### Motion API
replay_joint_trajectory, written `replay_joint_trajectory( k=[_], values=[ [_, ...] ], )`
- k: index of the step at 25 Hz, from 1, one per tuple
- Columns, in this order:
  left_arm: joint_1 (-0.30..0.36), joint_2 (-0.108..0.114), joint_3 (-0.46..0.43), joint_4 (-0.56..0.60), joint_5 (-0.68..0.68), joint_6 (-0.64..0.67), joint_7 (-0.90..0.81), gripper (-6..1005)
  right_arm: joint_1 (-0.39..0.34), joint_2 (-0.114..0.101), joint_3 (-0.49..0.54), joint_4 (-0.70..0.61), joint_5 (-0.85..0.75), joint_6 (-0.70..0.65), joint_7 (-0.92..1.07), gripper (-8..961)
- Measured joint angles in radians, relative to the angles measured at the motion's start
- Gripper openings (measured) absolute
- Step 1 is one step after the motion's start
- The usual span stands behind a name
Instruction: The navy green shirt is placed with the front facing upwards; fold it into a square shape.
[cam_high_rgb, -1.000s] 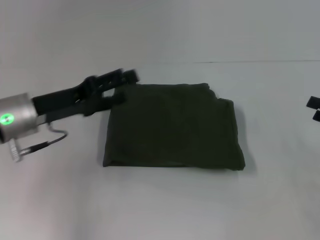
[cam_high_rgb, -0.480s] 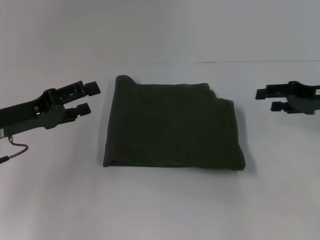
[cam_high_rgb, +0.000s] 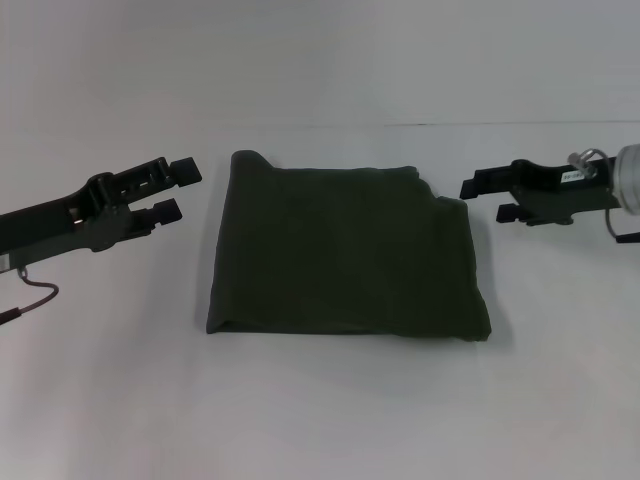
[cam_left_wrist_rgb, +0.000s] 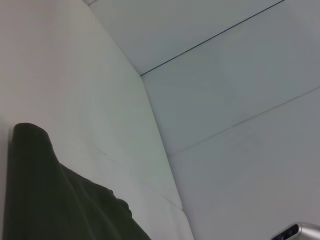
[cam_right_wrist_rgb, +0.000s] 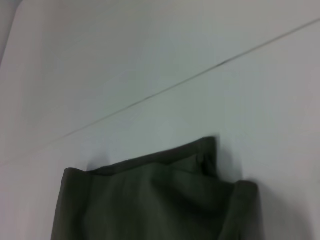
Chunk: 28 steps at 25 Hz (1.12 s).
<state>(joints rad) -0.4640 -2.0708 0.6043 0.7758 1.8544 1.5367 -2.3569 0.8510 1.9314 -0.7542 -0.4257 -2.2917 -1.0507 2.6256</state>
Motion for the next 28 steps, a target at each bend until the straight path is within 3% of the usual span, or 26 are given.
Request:
replay_joint_trajectory(
  k=[4, 13, 22, 28],
  values=[
    [0.003, -0.002, -0.012, -0.002, -0.001, -0.002, 0.007, 936, 0.012, 0.019, 0.0, 0.028, 0.001, 0.052, 0.0, 760],
    [0.005, -0.014, -0.014, -0.011, -0.001, -0.025, 0.026, 936, 0.025, 0.089, 0.004, 0.043, 0.022, 0.216, -0.017, 760],
    [0.004, -0.014, -0.021, -0.016, -0.002, -0.054, 0.038, 937, 0.038, 0.102, 0.004, 0.069, 0.075, 0.231, -0.031, 760],
    [0.004, -0.015, -0.025, -0.031, -0.002, -0.066, 0.054, 936, 0.024, 0.145, 0.005, 0.065, 0.32, 0.318, -0.301, 760]
  ],
)
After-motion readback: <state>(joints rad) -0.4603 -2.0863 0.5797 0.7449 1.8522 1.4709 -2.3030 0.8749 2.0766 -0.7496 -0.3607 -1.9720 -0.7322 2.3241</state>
